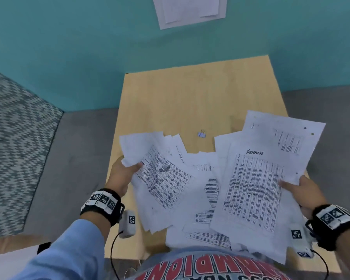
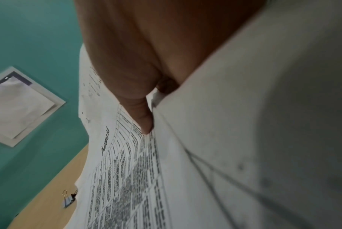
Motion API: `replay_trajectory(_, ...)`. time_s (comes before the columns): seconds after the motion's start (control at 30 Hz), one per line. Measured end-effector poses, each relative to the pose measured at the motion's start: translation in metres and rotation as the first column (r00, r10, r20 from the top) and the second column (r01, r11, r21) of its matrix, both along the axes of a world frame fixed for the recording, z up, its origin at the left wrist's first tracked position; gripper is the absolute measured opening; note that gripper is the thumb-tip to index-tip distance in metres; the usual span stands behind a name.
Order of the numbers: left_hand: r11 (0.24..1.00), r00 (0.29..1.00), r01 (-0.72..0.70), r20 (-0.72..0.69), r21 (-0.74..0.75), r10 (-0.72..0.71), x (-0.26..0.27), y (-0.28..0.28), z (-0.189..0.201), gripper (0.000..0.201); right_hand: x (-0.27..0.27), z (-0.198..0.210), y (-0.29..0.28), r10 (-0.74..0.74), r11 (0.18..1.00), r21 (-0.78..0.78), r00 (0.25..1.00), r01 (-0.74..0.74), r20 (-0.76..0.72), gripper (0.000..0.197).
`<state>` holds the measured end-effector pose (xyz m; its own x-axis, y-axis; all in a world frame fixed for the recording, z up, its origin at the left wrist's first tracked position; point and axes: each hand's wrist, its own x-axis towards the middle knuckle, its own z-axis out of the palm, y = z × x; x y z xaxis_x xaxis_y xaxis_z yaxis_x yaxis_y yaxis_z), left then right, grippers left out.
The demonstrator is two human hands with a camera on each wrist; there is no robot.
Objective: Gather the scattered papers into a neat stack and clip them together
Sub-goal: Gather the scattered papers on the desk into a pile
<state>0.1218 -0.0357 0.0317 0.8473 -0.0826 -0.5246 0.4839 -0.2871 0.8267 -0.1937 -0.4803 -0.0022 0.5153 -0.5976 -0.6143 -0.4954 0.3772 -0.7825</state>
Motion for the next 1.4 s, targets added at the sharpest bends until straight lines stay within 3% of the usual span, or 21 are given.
replay_trajectory(0.03, 1.0, 1.0, -0.024, -0.013, -0.001, 0.024, 0.0, 0.003, 0.0, 0.045, 0.001, 0.008, 0.003, 0.012, 1.0, -0.015, 1.0, -0.012, 0.013, 0.065)
replay_trajectory(0.07, 0.999, 0.998, -0.052, -0.036, -0.01, 0.052, -0.001, 0.005, 0.0, 0.043, 0.001, 0.013, 0.004, 0.012, 0.999, -0.033, 1.0, -0.012, 0.0, 0.054)
replay_trajectory(0.23, 0.995, 0.973, -0.097, -0.212, -0.036, 0.087, -0.028, 0.004, -0.004, 0.041, -0.008, 0.008, 0.004, 0.036, 0.994, -0.103, 0.998, -0.042, -0.059, 0.043)
replay_trajectory(0.33, 1.0, 0.957, -0.019, -0.288, 0.009, 0.021, -0.052, -0.008, -0.02, 0.039, -0.015, 0.008, 0.009, 0.025, 0.989, -0.14, 0.995, -0.038, -0.093, 0.043)
replay_trajectory(0.5, 0.996, 0.985, 0.038, -0.17, 0.079, -0.024, -0.074, -0.039, -0.041, 0.049, -0.025, 0.002, 0.016, 0.0, 0.985, -0.169, 0.993, -0.021, -0.121, 0.041)
replay_trajectory(0.7, 0.999, 0.976, 0.028, -0.216, -0.031, -0.034, -0.082, -0.048, -0.042, 0.049, -0.035, -0.003, 0.024, -0.002, 0.985, -0.171, 0.989, -0.024, -0.149, 0.046)
replay_trajectory(0.83, 0.982, 0.913, 0.104, -0.376, -0.156, -0.156, -0.088, -0.046, -0.039, 0.043, -0.038, -0.001, 0.026, 0.012, 0.989, -0.143, 0.988, -0.035, -0.156, 0.048)
replay_trajectory(0.93, 0.974, 0.895, 0.172, -0.389, -0.148, -0.217, -0.09, -0.05, -0.036, 0.039, -0.04, -0.002, 0.026, 0.015, 0.989, -0.14, 0.988, -0.037, -0.153, 0.05)
replay_trajectory(1.1, 0.971, 0.94, 0.207, -0.252, -0.119, -0.231, -0.076, -0.043, -0.02, 0.043, -0.033, 0.02, 0.025, -0.01, 0.982, -0.19, 0.99, -0.016, -0.138, 0.046)
replay_trajectory(1.2, 0.967, 0.968, 0.253, -0.013, 0.017, -0.252, -0.062, -0.03, 0.017, 0.043, -0.027, 0.038, 0.022, -0.034, 0.977, -0.214, 0.995, 0.012, -0.096, 0.046)
replay_trajectory(1.3, 0.952, 0.932, 0.262, 0.213, 0.16, -0.292, -0.048, -0.015, 0.065, 0.04, -0.016, 0.053, 0.02, -0.055, 0.982, -0.185, 0.998, 0.047, -0.041, 0.047)
replay_trajectory(1.4, 0.948, 0.922, 0.317, 0.222, 0.03, -0.316, -0.034, 0.0, 0.103, 0.037, -0.002, 0.061, 0.022, -0.069, 0.985, -0.159, 0.998, 0.07, 0.009, 0.045)
